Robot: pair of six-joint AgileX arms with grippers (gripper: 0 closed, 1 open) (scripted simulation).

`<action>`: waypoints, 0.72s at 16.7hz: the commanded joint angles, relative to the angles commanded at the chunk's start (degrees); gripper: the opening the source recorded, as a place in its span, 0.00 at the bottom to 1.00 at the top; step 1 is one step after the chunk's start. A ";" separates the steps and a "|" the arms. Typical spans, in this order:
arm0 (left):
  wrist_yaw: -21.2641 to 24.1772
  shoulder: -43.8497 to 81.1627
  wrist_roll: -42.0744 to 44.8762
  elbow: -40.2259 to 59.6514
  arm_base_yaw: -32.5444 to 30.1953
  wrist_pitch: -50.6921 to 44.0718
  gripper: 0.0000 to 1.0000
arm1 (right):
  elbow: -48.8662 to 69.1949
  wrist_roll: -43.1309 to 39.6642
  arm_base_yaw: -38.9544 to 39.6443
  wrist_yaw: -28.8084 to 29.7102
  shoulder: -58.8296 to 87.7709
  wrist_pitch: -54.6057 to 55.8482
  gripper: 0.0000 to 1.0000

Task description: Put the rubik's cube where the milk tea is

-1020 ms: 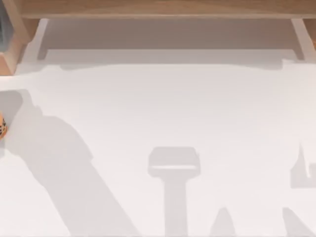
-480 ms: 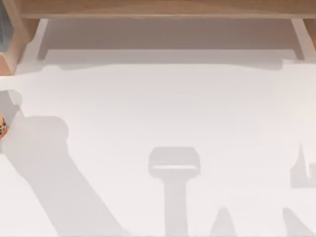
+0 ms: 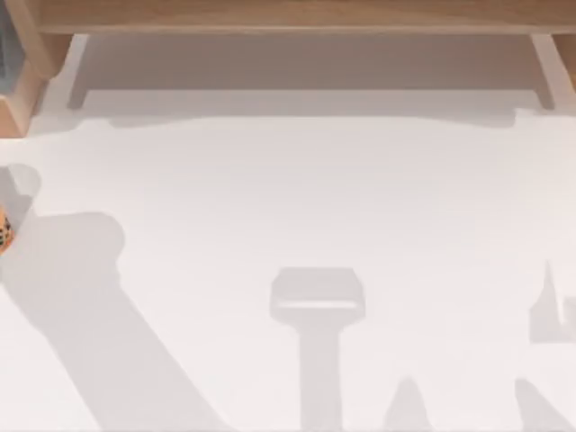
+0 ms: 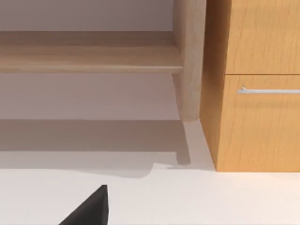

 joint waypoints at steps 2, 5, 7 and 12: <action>-0.26 -0.42 0.16 0.47 0.10 1.37 0.00 | 0.00 0.00 0.00 0.00 0.00 0.00 1.00; -0.06 -0.74 0.09 0.69 0.00 3.28 0.00 | 0.00 0.00 0.00 0.00 0.00 0.00 1.00; 0.35 -0.61 -0.09 0.03 -0.19 3.91 0.00 | 0.00 0.00 0.00 0.00 0.00 0.00 1.00; 1.81 1.12 -1.03 -2.82 -0.70 3.37 0.00 | 0.00 0.00 0.00 0.00 0.00 0.00 1.00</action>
